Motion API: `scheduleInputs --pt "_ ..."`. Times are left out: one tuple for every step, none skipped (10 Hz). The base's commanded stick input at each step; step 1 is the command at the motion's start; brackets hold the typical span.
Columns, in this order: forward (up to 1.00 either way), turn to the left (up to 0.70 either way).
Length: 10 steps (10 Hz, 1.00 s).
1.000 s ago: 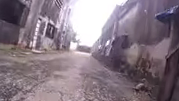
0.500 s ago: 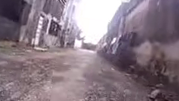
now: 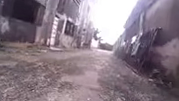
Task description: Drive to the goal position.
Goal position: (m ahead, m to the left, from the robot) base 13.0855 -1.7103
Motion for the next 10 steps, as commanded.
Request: scheduleInputs --pt "0.70 0.00" --pt "0.70 0.00" --pt "0.70 0.00" --pt "0.70 0.00" --pt "0.70 0.00" --pt "0.70 0.00" --pt "0.70 0.00" --pt "0.70 0.00" --pt "0.70 0.00" --pt "0.70 0.00"
